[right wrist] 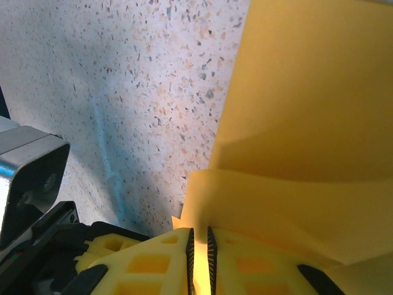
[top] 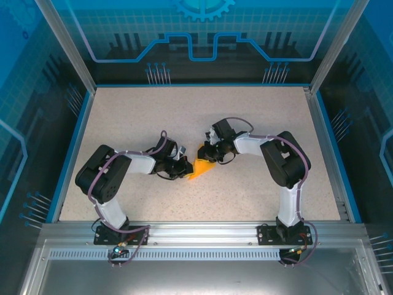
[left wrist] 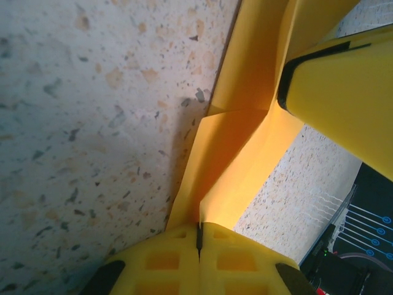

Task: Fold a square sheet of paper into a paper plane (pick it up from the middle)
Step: Fourth fold the wing at the center of the table.

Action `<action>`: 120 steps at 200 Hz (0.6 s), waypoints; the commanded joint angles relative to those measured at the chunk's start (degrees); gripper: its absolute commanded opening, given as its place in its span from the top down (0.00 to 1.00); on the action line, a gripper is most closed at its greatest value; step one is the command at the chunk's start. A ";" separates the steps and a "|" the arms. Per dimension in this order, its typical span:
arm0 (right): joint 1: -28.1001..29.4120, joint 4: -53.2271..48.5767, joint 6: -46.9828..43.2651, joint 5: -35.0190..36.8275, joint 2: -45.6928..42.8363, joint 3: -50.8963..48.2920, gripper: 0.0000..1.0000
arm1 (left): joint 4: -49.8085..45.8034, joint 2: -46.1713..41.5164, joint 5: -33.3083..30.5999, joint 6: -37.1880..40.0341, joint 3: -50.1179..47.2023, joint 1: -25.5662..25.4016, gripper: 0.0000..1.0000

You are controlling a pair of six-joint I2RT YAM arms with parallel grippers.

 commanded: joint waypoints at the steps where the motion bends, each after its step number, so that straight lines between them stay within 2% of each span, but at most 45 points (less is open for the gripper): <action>1: 0.83 0.85 0.66 -1.64 0.67 1.35 0.83 | -4.58 1.73 -2.62 0.02 0.02 1.02 1.00; 33: 0.83 0.01 0.52 -1.06 2.25 1.82 0.84 | -4.94 1.72 -2.86 0.26 0.06 1.01 1.00; 65: 0.51 -7.56 -1.01 6.34 3.46 3.15 0.85 | -5.29 0.76 -3.09 0.87 0.03 0.98 1.00; 94: 0.30 -6.12 -0.72 5.71 4.22 2.06 0.86 | -5.94 -1.57 -3.21 2.15 -0.67 0.98 0.88; 120: 0.36 -4.75 -0.54 4.39 4.13 1.81 0.86 | -7.32 -2.72 -3.15 3.16 -1.24 1.04 0.85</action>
